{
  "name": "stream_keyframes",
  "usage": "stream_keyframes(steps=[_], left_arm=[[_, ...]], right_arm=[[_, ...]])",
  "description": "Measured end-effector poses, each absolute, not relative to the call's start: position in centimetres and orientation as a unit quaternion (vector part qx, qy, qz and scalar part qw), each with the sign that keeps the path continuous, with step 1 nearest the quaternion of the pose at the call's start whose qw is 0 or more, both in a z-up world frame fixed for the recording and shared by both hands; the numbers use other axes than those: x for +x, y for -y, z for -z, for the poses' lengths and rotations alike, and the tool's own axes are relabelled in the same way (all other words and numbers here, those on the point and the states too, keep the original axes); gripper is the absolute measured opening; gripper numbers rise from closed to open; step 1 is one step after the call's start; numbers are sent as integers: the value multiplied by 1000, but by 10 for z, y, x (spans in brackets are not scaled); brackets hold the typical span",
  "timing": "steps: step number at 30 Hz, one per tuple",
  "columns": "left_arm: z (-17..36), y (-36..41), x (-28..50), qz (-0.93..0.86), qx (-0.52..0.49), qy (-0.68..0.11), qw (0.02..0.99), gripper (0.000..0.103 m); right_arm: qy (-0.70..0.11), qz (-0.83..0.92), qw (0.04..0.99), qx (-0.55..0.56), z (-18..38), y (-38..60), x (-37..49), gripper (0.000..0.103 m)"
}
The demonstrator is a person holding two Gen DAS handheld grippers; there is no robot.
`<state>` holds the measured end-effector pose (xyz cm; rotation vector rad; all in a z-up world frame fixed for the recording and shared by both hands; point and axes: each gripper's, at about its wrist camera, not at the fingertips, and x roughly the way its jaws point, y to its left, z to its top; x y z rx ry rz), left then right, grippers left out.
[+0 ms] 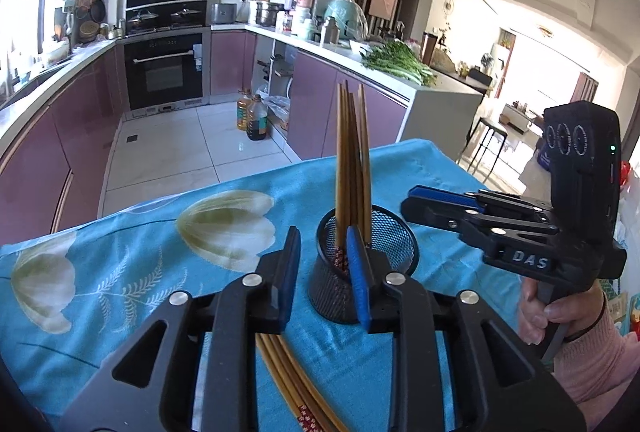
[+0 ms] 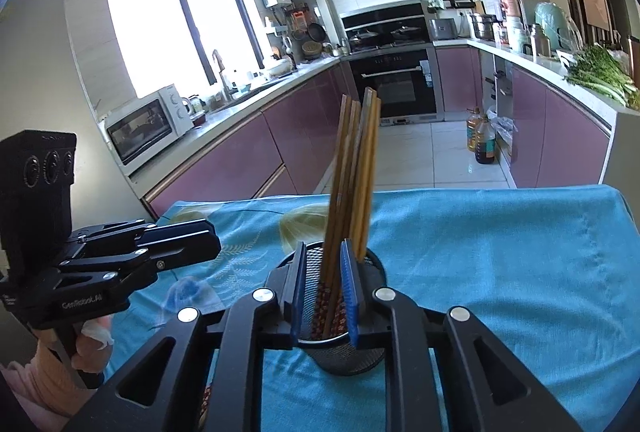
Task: Organize utensils
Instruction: 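Withdraw both grippers from the cup back toward the remaining chopsticks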
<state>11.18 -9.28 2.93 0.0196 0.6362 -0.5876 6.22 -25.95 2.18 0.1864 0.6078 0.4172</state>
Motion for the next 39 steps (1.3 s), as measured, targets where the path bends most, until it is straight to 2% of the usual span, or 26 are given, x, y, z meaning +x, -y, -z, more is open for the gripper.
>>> stream_keyframes(steps=[8, 22, 34, 39], left_arm=[[-21, 59, 83, 245, 7, -289, 925, 44], [49, 31, 78, 199, -3, -363, 910, 45], [89, 30, 84, 190, -13, -405, 894, 45], [94, 32, 88, 190, -10, -409, 892, 45]], right_arm=[[-310, -268, 911, 57, -14, 227, 33, 32], [-418, -285, 862, 26, 58, 171, 31, 32], [-443, -266, 856, 3, 78, 168, 24, 32], [-443, -259, 858, -10, 79, 167, 28, 27]])
